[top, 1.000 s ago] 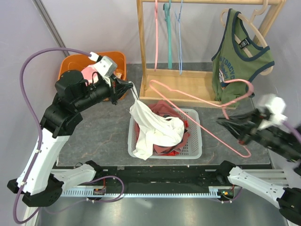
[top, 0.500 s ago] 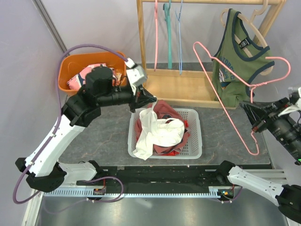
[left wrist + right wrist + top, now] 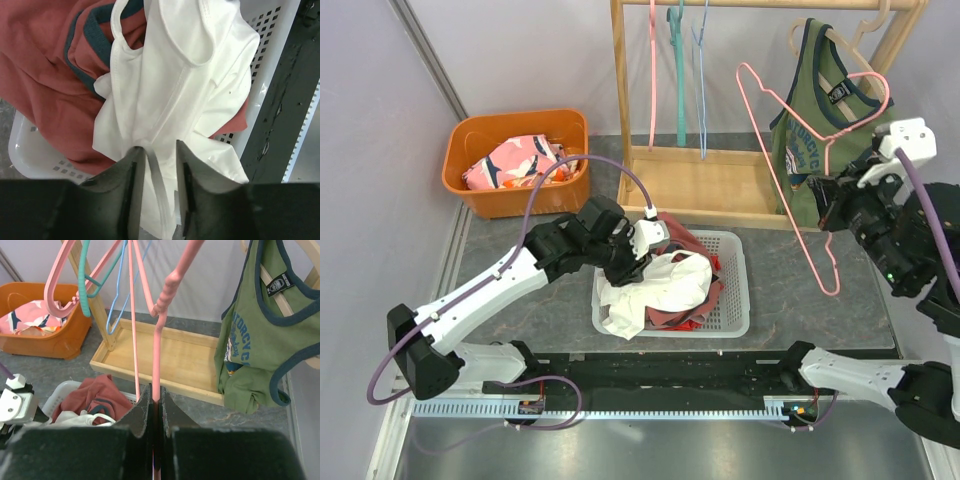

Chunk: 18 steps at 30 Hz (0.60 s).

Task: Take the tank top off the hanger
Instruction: Place the hanger at the clothesline.

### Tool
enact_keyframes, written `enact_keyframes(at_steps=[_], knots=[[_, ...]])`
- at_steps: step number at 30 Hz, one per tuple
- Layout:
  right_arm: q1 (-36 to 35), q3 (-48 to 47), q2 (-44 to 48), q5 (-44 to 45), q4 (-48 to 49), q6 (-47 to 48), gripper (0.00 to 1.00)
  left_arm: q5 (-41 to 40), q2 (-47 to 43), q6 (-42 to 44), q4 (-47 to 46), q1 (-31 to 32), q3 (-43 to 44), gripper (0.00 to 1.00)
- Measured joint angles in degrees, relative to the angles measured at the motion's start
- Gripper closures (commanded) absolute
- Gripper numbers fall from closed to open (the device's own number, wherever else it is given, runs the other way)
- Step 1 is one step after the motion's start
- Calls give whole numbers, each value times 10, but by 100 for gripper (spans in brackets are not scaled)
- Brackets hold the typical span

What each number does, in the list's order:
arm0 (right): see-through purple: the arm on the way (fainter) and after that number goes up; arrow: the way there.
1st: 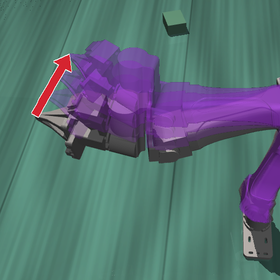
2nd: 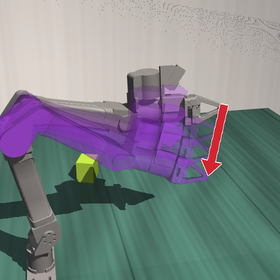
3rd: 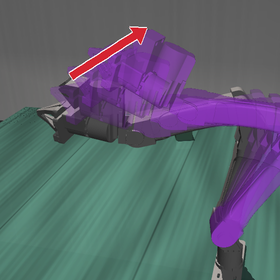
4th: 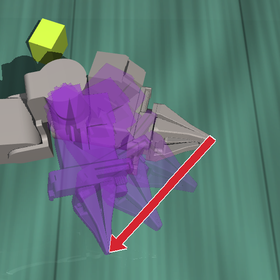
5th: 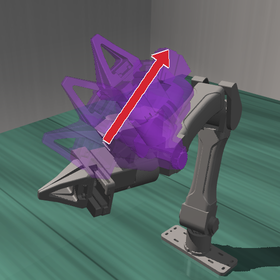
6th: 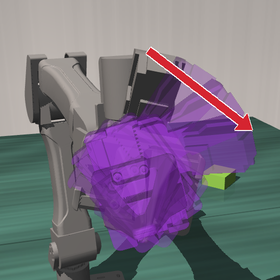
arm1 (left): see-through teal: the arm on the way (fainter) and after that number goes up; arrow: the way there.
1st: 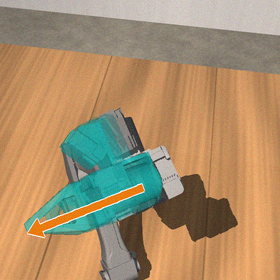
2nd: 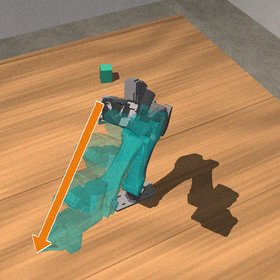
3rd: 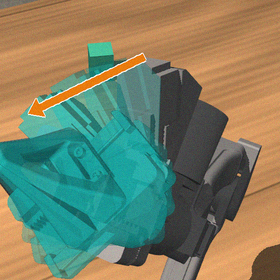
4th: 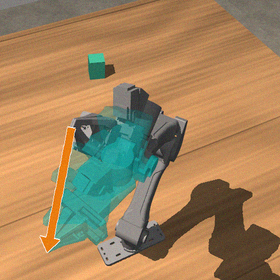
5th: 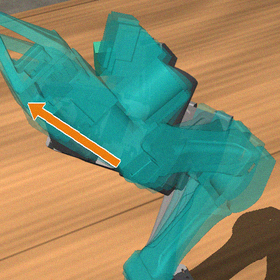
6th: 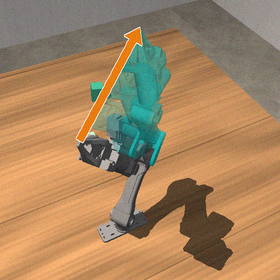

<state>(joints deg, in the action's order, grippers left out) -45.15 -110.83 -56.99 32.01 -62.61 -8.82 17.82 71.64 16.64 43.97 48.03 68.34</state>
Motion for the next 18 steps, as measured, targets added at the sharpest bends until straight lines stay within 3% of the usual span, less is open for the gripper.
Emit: enact_keyframes(at_steps=[1,2,9,18], knots=[[0,-3,-8,3,0,0,100,-1,0,3,-3,0,-3,25],[0,-7,-16,5,0,0,100,-4,0,6,-5,0,-6,1],[0,-22,-75,14,-4,-6,100,-12,-2,15,6,0,-3,1],[0,-96,-151,22,-30,-6,100,-30,-51,20,42,0,121,1]])
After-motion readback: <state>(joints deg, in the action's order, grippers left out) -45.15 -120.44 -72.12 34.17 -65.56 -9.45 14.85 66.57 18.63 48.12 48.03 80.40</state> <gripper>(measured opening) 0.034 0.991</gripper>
